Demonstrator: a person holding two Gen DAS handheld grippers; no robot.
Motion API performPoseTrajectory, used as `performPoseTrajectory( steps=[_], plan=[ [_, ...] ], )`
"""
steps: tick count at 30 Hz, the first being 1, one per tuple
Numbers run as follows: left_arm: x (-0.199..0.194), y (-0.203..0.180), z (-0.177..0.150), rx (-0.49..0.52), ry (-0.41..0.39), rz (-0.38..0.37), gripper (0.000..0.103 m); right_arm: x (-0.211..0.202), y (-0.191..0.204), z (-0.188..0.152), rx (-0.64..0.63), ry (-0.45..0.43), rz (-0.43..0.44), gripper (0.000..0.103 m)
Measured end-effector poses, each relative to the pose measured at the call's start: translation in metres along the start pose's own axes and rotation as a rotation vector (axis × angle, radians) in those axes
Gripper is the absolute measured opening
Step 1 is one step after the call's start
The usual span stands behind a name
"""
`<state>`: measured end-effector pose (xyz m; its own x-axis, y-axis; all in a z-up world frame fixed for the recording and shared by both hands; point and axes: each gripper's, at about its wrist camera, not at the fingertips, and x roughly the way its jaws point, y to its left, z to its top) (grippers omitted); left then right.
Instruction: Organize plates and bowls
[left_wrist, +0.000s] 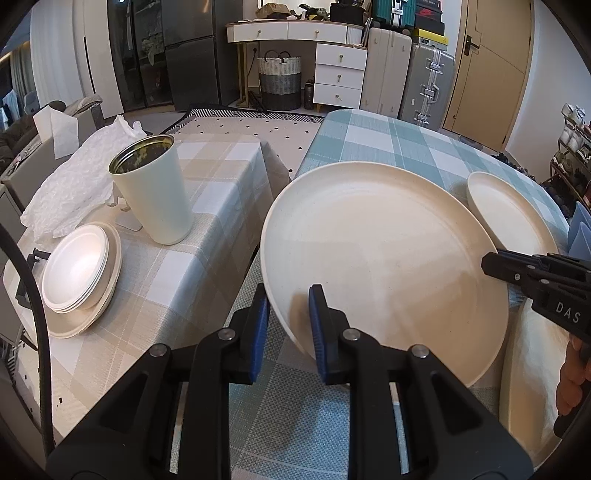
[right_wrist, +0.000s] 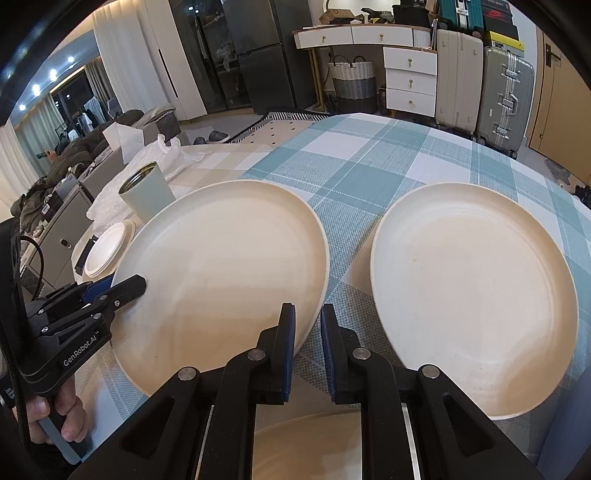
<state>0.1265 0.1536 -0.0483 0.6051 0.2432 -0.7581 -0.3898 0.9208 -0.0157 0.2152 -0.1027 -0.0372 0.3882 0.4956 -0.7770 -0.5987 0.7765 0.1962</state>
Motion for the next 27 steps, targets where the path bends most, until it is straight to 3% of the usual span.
performPoseTrajectory(
  steps=[27],
  plan=[
    [-0.061, -0.055, -0.004, 0.104, -0.085, -0.062, 0.019, -0.079, -0.021, -0.023, 0.048, -0.119, -0.044, 0.014]
  ],
)
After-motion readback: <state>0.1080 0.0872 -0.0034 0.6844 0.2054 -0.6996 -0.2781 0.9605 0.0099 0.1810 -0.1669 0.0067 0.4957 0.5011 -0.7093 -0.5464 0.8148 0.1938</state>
